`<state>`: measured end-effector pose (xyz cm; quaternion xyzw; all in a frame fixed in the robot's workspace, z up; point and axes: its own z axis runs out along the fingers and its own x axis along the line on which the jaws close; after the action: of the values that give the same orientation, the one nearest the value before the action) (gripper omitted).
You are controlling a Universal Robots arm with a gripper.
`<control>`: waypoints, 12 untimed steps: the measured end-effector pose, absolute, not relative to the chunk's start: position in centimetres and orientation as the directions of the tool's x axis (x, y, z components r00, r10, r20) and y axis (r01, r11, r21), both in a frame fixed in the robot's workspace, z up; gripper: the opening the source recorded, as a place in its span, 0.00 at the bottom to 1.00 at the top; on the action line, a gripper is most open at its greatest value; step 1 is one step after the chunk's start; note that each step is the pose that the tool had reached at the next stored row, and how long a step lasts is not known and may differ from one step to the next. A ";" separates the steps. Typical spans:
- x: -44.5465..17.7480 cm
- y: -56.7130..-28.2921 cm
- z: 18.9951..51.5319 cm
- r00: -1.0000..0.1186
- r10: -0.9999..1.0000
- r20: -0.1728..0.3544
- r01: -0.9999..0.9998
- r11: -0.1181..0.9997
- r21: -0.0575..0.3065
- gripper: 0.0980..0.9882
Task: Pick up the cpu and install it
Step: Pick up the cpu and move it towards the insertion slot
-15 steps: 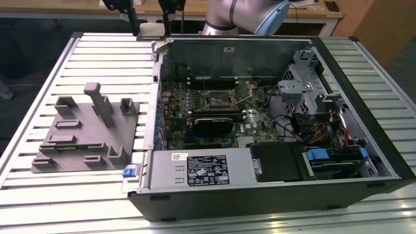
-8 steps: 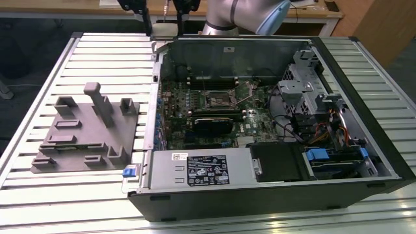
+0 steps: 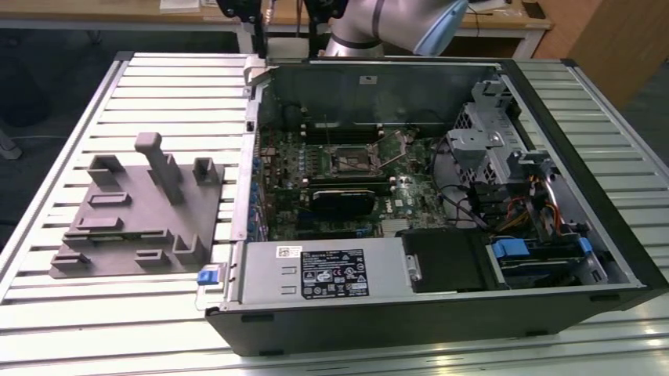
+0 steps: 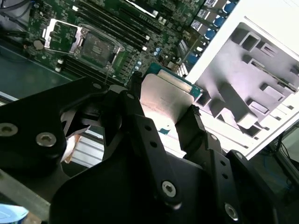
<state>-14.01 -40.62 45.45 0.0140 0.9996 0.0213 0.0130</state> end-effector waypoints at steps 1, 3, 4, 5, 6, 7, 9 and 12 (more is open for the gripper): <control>-13.7 -40.6 45.4 -0.999 0.029 -0.025 0.027 0.999 0.043 0.50; -13.2 -40.6 45.5 -0.999 0.029 -0.025 0.027 0.999 0.043 0.50; -12.9 -40.6 45.5 -0.999 0.029 -0.025 0.027 0.999 0.043 0.50; -12.6 -40.6 45.4 -0.999 0.029 -0.025 0.028 0.999 0.043 0.50; -12.3 -40.6 45.4 -0.999 0.029 -0.025 0.028 0.999 0.043 0.50; -12.0 -40.6 45.4 -0.999 0.029 -0.025 0.028 0.999 0.043 0.50; -11.5 -40.6 45.5 -0.999 0.029 -0.025 0.027 0.999 0.043 0.50; -10.6 -40.6 45.5 -0.999 0.029 -0.025 0.027 0.999 0.043 0.50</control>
<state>-10.63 -40.62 45.45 0.0140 0.9996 0.0213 0.0130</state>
